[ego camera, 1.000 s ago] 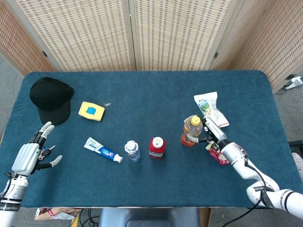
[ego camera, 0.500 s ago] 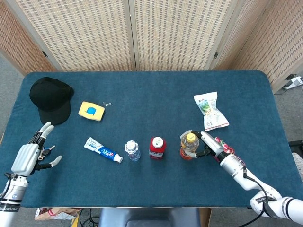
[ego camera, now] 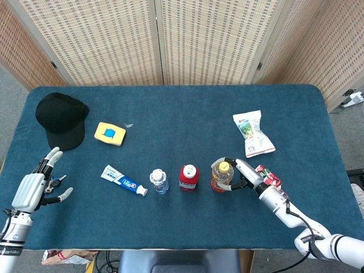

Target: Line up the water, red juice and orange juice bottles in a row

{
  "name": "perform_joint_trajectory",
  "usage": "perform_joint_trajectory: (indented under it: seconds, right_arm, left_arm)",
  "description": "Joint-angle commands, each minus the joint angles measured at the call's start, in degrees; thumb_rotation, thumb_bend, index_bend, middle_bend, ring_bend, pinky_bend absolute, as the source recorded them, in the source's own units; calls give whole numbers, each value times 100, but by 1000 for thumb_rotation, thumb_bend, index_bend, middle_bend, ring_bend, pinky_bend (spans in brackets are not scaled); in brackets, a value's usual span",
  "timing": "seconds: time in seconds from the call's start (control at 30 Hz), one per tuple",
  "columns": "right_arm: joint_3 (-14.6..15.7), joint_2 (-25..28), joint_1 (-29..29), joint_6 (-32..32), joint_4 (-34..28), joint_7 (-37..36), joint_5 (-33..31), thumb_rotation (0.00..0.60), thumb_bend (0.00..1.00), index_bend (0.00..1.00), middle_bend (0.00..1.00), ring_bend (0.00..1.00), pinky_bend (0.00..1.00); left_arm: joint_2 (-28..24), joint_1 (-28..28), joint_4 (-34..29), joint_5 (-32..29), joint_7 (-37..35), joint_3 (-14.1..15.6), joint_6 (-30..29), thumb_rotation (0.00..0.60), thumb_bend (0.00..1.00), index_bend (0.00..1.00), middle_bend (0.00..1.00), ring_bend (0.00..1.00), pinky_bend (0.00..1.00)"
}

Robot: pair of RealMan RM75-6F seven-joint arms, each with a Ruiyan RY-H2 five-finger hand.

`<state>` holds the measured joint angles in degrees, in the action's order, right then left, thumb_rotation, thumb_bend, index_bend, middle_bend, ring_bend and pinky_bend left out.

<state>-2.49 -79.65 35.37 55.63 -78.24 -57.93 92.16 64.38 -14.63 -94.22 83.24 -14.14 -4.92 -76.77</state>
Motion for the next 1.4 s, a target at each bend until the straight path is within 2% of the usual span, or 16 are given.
perform_joint_trajectory:
  seconds: [0.03, 0.27, 0.33, 0.5, 0.57, 0.63, 0.77, 0.9, 1.1, 1.3, 1.4]
  right_arm:
    - [18, -38, 41, 16, 45, -14, -1, 600, 436, 483, 383, 303, 401]
    - [70, -94, 102, -4, 163, -23, -56, 600, 406, 481, 351, 274, 389]
    - [89, -112, 98, 23, 206, -8, -57, 600, 398, 448, 323, 249, 362]
    - [189, -63, 141, 34, 255, -51, 29, 600, 315, 197, 175, 121, 224]
    - [213, -46, 145, 78, 281, -9, 64, 600, 291, 49, 99, 63, 152]
    - [242, -11, 141, 128, 281, 41, 92, 600, 272, 1, 50, 32, 112]
    - [294, 102, 96, 268, 214, 64, 126, 600, 253, 0, 2, 0, 68]
    - [325, 290, 3, 501, 74, 112, 159, 600, 251, 0, 0, 0, 58]
    - [348, 850, -255, 941, -374, 315, 115, 600, 250, 0, 0, 0, 54]
    - [315, 1540, -700, 1404, -1012, 1443, -185, 600, 250, 0, 39, 0, 38]
    - [257, 1837, -1001, 1724, -1445, 2206, -452, 600, 285, 0, 94, 0, 38]
  left_arm:
    - [-2, 5, 5, -1, -9, 4, 1, 600, 204, 19, 0, 35, 179]
    - [0, 16, 16, 2, -45, 8, 3, 600, 205, 19, 0, 35, 179]
    - [1, 18, 22, 4, -49, 9, 1, 600, 205, 19, 0, 35, 179]
    - [4, 12, 27, 5, -51, 1, 9, 600, 204, 19, 0, 35, 179]
    - [7, 12, 20, 1, -38, -6, 3, 600, 205, 19, 0, 35, 179]
    - [8, 13, 10, 2, -20, -8, -3, 600, 205, 19, 0, 35, 179]
    - [-3, 14, -11, -9, 7, -7, 9, 600, 205, 19, 0, 35, 179]
    - [-8, 4, -31, -16, 18, -21, 15, 600, 205, 19, 0, 35, 179]
    - [-36, -16, -45, -23, 49, -43, 30, 600, 205, 19, 0, 34, 179]
    - [-32, -14, 39, -110, 192, -96, -1, 600, 204, 19, 0, 34, 179]
    - [-32, -7, 57, -153, 220, -101, 12, 600, 204, 19, 0, 34, 179]
